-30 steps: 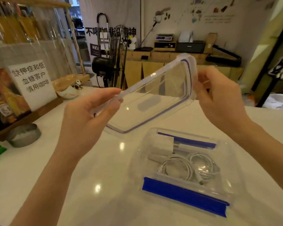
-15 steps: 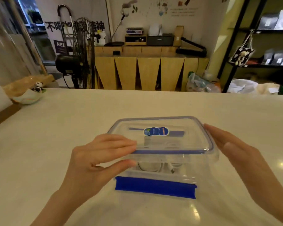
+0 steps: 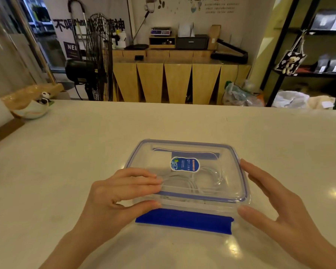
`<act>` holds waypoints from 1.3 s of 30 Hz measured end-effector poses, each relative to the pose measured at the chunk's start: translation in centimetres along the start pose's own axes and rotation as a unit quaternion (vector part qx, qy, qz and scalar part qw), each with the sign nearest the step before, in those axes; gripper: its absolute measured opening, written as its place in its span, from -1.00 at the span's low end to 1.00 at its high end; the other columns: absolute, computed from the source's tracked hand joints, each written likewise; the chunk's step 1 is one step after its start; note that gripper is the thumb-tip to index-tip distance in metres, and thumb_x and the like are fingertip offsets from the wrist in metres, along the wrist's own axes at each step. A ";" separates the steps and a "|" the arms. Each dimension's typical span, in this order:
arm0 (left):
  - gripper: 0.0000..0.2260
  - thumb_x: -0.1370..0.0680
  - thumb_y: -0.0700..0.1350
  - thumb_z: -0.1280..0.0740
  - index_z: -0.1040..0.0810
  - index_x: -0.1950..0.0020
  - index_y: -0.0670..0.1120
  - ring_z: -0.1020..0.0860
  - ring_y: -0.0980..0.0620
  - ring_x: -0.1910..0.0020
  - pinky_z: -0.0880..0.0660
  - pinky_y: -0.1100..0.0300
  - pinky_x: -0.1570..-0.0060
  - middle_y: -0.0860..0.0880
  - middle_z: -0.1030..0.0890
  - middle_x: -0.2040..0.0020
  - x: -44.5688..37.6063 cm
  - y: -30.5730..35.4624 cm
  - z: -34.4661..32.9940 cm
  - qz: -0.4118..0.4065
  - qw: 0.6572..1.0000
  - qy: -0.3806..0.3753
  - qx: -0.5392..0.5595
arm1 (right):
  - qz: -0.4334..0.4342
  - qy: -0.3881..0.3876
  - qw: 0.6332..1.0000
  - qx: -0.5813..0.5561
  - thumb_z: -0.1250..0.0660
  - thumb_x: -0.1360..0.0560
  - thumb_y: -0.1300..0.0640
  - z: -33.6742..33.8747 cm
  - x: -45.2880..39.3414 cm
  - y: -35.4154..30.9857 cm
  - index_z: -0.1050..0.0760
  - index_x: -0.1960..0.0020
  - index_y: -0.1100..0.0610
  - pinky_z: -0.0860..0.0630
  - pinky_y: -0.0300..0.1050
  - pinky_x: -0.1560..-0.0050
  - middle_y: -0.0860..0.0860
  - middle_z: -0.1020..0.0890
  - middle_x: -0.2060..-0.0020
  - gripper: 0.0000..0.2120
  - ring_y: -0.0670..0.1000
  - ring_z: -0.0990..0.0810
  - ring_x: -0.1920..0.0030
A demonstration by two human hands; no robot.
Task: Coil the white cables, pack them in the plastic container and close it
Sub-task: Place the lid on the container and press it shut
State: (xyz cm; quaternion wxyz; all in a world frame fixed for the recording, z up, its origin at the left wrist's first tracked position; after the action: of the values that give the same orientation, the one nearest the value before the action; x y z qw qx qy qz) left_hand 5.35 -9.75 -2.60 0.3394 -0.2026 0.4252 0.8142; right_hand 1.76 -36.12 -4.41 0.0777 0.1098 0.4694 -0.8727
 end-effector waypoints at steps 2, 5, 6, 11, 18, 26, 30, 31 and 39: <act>-0.71 -0.34 0.04 -0.42 -0.60 -0.03 0.03 -0.59 0.19 -0.02 -0.52 0.34 -0.02 0.25 -0.61 -0.04 0.1 0.0 0.0 -0.004 1.000 -0.003 -0.003 | 0.007 -0.003 1.000 -0.001 -0.27 -0.10 -0.49 -0.1 0.0 0.2 -0.25 -0.28 -0.36 -0.40 -0.39 -0.14 -0.47 -0.35 -0.27 -0.23 -0.34 -0.33 -0.28; -0.72 -0.33 0.04 -0.43 -0.62 -0.01 0.00 -0.59 0.19 -0.01 -0.52 0.32 -0.02 0.23 -0.66 0.01 0.1 0.0 0.0 -0.006 1.000 -0.003 -0.005 | 0.007 -0.008 1.000 -0.012 -0.29 -0.12 -0.47 -0.1 -0.1 0.4 -0.27 -0.29 -0.32 -0.30 -0.51 -0.18 -0.42 -0.37 -0.28 -0.23 -0.30 -0.36 -0.29; -0.73 -0.33 0.03 -0.43 -0.63 0.01 -0.01 -0.60 0.19 0.00 -0.53 0.31 0.00 0.21 -0.68 0.04 0.1 0.1 -0.1 -0.007 1.000 -0.004 -0.005 | 0.008 -0.009 1.000 -0.014 -0.29 -0.12 -0.47 -0.1 -0.1 0.3 -0.28 -0.29 -0.30 -0.29 -0.52 -0.18 -0.41 -0.37 -0.28 -0.23 -0.29 -0.37 -0.28; -0.76 -0.35 0.02 -0.41 -0.66 0.05 -0.06 -0.59 0.21 0.03 -0.55 0.26 0.04 0.11 -0.69 0.09 0.4 0.7 -0.7 -0.044 0.997 -0.020 -0.059 | 0.018 0.006 1.000 0.024 -0.21 -0.08 -0.54 0.1 0.2 0.0 -0.23 -0.27 -0.33 -0.42 -0.40 -0.08 -0.44 -0.34 -0.27 -0.21 -0.33 -0.38 -0.24; -0.76 -0.36 0.01 -0.41 -0.61 0.01 0.00 -0.59 0.21 0.02 -0.56 0.26 0.04 0.16 -0.66 0.06 0.6 0.7 -0.6 -0.051 0.998 -0.006 -0.042 | 0.059 0.010 0.996 0.067 -0.15 -0.24 -0.48 0.0 0.5 0.3 -0.26 -0.30 -0.23 -0.27 -0.49 -0.21 -0.32 -0.34 -0.28 -0.30 -0.26 -0.36 -0.26; -0.80 -0.38 -0.07 -0.42 -0.63 0.04 -0.10 -0.58 0.18 0.01 -0.53 0.34 0.01 0.09 -0.66 0.07 1.1 1.0 -0.8 -0.084 0.995 0.026 -0.052 | 0.148 0.011 0.979 0.136 -0.09 -0.41 -0.33 -0.3 0.4 -0.7 -0.33 -0.29 -0.06 -0.17 -0.48 -0.27 -0.23 -0.33 -0.32 -0.45 -0.21 -0.27 -0.34; -0.81 -0.38 -0.08 -0.40 -0.63 0.06 -0.13 -0.56 0.19 -0.01 -0.49 0.39 -0.01 0.03 -0.65 0.08 1.0 1.1 -1.0 -0.095 0.993 0.024 -0.066 | 0.282 -0.010 0.927 0.246 -0.16 -0.48 -0.13 -2.1 0.6 -3.0 -0.38 -0.29 0.05 -0.22 -0.14 -0.37 -0.05 -0.43 -0.32 -0.56 -0.05 -0.31 -0.38; -0.81 -0.38 -0.08 -0.41 -0.62 0.06 -0.14 -0.56 0.19 -0.01 -0.50 0.38 -0.01 0.02 -0.65 0.08 1.1 1.1 -1.0 -0.094 0.993 0.028 -0.065 | 0.308 -0.023 0.911 0.274 -0.18 -0.49 -0.10 -2.8 0.7 -3.3 -0.37 -0.29 0.06 -0.24 -0.12 -0.37 -0.03 -0.45 -0.31 -0.58 -0.04 -0.35 -0.36; -0.79 -0.39 -0.07 -0.42 -0.61 0.02 -0.08 -0.57 0.15 0.00 -0.54 0.29 0.02 0.03 -0.65 0.06 1.4 0.7 -1.0 -0.108 0.990 0.035 -0.089 | 0.380 0.009 0.882 0.279 -0.18 -0.55 0.08 -4.1 0.6 -3.5 -0.51 -0.19 0.17 -0.49 -0.05 -0.15 0.04 -0.62 -0.13 -0.70 -0.01 -0.56 -0.18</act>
State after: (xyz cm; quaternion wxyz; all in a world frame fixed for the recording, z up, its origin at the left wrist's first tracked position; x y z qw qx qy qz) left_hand 3.88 -10.35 -3.66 0.3909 -0.3054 0.3385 0.7996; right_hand 0.82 -30.79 -3.92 0.3647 0.3050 0.1298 -0.8701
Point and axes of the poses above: each hand's wrist, its own x-axis away from the middle knuckle, its own z-axis out of the back of the hand, y = z × x, the point moved 5 cm from there along -x, towards the middle knuckle
